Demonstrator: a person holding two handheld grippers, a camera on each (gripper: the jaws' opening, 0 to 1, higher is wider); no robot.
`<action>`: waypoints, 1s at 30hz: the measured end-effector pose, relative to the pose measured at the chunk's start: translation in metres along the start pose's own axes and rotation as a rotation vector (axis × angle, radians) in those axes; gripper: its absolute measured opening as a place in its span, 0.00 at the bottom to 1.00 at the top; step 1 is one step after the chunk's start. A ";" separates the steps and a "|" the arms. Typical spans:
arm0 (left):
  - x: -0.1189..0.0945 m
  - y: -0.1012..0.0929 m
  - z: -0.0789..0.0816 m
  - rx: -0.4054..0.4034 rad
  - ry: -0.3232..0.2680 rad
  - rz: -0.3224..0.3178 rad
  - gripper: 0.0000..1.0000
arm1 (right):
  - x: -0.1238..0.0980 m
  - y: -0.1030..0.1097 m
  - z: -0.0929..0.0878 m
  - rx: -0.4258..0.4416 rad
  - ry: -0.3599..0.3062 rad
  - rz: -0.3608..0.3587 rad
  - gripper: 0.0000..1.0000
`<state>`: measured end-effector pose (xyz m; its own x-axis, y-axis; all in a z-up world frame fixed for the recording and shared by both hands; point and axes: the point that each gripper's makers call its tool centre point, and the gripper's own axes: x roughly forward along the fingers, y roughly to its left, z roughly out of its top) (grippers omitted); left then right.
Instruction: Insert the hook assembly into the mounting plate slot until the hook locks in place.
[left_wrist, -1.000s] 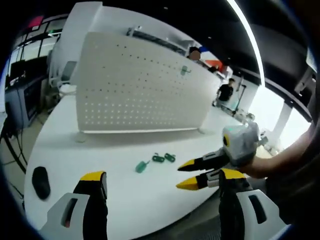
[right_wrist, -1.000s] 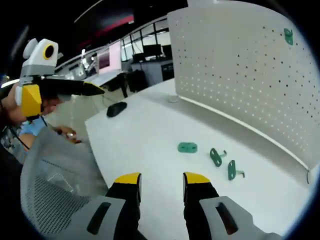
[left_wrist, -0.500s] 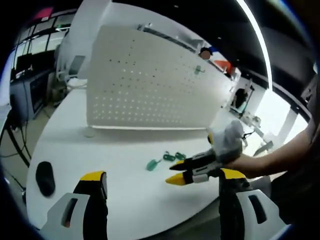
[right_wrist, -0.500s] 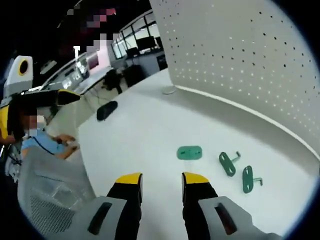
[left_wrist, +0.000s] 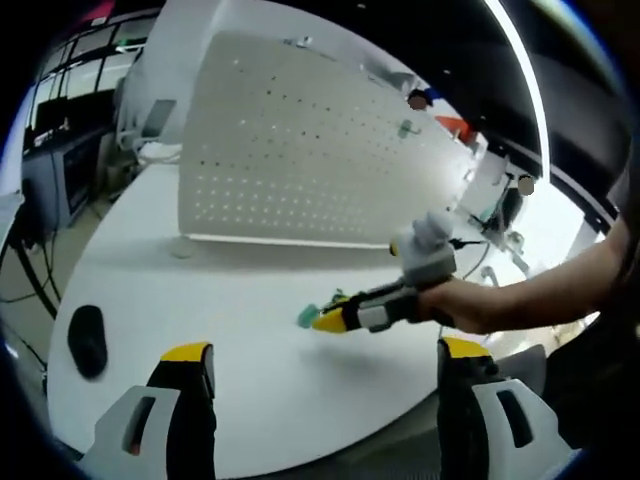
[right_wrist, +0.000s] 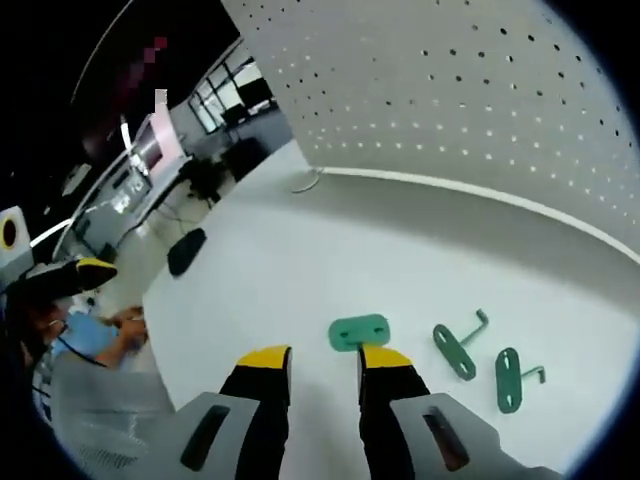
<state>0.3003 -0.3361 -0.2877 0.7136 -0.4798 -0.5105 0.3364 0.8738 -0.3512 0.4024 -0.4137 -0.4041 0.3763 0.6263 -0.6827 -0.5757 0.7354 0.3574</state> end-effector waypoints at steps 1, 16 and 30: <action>0.000 0.000 0.000 -0.002 0.001 0.001 0.93 | 0.001 -0.002 0.002 0.018 -0.003 -0.003 0.25; 0.004 0.007 0.000 -0.012 0.008 0.001 0.92 | 0.017 -0.017 0.024 0.129 0.002 -0.032 0.14; 0.005 0.005 -0.002 -0.018 0.013 -0.008 0.92 | 0.019 -0.023 0.019 0.052 0.054 -0.073 0.00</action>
<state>0.3038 -0.3345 -0.2934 0.7031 -0.4878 -0.5175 0.3306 0.8684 -0.3694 0.4365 -0.4135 -0.4129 0.3751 0.5567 -0.7412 -0.5091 0.7919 0.3371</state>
